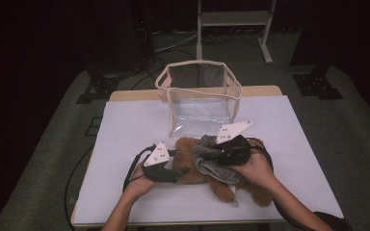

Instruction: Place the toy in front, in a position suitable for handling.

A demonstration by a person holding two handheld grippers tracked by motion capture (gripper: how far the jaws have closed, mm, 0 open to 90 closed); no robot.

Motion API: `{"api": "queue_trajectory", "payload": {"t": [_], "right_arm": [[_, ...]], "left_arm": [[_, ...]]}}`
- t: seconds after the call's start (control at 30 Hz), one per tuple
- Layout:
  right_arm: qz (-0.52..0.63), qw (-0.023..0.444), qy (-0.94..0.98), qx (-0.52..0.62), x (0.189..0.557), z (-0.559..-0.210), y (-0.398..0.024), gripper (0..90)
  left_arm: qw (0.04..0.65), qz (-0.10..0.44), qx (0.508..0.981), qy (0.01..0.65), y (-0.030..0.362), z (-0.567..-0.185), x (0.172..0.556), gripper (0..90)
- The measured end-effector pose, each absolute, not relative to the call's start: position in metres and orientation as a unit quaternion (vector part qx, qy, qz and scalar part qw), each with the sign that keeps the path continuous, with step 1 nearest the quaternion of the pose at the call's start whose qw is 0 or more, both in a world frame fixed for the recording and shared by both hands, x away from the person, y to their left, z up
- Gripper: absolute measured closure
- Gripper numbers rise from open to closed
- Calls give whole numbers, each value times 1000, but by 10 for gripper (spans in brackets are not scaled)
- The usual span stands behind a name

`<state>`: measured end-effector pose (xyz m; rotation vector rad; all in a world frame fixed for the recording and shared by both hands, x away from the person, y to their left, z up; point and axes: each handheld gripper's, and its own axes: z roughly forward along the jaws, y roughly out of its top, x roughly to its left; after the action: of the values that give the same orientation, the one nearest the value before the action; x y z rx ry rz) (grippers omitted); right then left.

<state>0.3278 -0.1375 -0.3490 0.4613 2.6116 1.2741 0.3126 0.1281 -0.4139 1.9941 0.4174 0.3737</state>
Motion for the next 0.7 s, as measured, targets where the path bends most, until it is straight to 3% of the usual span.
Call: {"api": "queue_trajectory", "payload": {"t": [0.17,0.53,0.7], "right_arm": [[437,92,874,190,333,-353,-155,735],[459,68,873,149,350,-339,-101,735],[443,79,880,150,347,-340,-110,734]], "left_arm": [[514,159,825,174,124,-410,312,358],[502,163,834,161,123,-404,308,360],[504,160,833,160,126,-408,309,359]]}}
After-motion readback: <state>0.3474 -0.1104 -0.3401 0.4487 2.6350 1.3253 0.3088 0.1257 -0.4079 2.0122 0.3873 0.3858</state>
